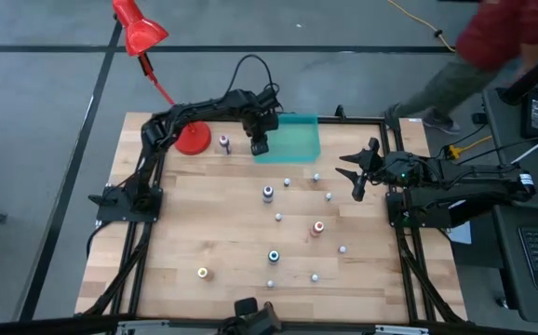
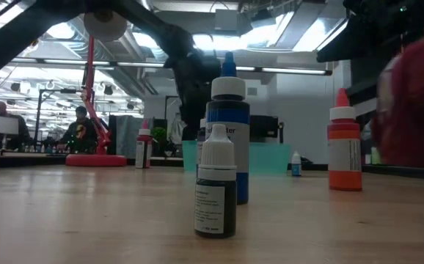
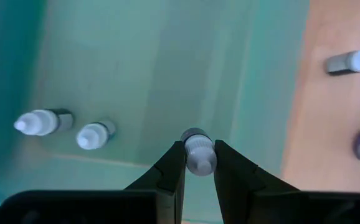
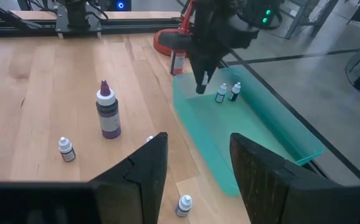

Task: Pick & Place food coloring
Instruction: Put the small purple food coloring bottle into the green bin

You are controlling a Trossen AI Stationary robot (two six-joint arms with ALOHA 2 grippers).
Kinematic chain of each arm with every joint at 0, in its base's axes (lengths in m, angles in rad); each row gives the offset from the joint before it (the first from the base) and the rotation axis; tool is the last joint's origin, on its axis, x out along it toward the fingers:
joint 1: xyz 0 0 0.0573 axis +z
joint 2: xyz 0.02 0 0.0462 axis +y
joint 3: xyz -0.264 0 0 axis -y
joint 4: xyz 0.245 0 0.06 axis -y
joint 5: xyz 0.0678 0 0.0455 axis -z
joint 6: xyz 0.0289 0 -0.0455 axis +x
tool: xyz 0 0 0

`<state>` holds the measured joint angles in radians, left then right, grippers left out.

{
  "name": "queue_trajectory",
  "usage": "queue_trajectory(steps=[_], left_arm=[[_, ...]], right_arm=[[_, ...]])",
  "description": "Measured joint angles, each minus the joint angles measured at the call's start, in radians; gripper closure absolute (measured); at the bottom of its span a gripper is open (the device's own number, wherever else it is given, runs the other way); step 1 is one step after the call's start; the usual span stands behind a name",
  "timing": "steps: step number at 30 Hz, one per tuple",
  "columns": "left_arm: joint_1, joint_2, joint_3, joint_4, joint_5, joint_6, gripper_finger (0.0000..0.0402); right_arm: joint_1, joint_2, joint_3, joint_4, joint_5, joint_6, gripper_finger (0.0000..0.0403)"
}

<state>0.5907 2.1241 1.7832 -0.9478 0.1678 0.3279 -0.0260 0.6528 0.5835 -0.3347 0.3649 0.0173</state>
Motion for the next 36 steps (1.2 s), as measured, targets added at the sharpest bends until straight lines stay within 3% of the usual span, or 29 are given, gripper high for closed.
queue_trajectory(steps=[12,36], left_arm=[[-0.008,0.035,0.0,0.025,-0.1,0.009,0.0343],[-0.048,0.075,-0.001,0.05,-0.132,-0.023,0.0343]], right_arm=[[0.0,0.0,0.0,0.0,0.0,0.0,0.0228],[0.0,0.0,0.0,-0.001,0.0,0.004,0.0228]])
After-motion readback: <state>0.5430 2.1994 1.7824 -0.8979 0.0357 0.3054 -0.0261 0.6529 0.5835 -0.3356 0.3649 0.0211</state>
